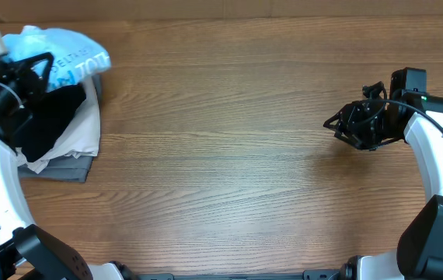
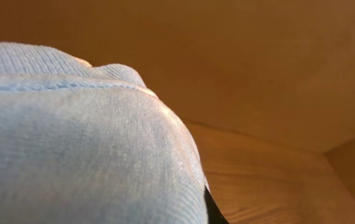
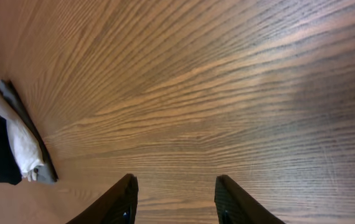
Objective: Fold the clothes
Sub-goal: 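Lift the bundle with the left gripper and carry it left onto the clothes stack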
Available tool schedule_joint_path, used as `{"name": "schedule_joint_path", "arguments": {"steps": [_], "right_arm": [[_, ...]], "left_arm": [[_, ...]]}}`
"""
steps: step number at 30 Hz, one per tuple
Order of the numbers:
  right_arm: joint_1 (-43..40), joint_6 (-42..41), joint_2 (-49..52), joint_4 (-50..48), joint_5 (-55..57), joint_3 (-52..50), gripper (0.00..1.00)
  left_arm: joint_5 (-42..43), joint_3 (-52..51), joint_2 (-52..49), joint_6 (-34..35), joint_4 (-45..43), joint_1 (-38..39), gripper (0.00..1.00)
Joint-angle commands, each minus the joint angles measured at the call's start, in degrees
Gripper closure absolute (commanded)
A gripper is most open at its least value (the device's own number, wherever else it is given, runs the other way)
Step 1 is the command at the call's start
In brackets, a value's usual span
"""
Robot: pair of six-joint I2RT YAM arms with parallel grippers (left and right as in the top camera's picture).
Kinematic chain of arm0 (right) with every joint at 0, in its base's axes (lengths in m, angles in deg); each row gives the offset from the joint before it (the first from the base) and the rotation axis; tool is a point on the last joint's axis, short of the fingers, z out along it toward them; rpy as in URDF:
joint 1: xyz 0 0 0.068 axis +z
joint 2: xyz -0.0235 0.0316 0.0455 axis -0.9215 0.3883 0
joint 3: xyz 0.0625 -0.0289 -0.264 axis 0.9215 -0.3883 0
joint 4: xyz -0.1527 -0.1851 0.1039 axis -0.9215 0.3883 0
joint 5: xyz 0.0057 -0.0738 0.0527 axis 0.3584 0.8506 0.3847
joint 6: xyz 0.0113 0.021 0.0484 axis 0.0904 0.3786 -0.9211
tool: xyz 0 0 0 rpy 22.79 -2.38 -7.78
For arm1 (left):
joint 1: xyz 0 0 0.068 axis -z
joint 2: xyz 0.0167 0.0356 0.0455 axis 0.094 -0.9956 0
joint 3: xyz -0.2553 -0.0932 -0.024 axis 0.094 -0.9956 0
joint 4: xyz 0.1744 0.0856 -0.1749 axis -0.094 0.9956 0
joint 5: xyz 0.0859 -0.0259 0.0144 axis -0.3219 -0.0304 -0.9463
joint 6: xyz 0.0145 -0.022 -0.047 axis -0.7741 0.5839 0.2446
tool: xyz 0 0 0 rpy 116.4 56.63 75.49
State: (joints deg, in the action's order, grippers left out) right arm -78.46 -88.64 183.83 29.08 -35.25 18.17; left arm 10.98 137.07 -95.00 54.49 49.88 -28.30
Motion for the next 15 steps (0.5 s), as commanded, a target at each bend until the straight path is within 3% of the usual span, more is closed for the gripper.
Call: {"name": "schedule_joint_path", "arguments": {"steps": [1, 8, 15], "right_arm": [[0.0, 0.4, -0.7, 0.5, -0.7, 1.3, 0.56], [0.0, 2.0, -0.7, 3.3, -0.7, 1.3, 0.57], [0.0, 3.5, -0.7, 5.0, -0.7, 1.3, 0.57]], "left_arm": [[1.1, 0.7, 0.0, -4.3, -0.6, -0.9, 0.96], [0.6, 0.7, -2.2, -8.8, -1.1, -3.1, 0.96], [0.5, 0.7, -7.0, -7.5, -8.1, -3.5, 0.96]]}}
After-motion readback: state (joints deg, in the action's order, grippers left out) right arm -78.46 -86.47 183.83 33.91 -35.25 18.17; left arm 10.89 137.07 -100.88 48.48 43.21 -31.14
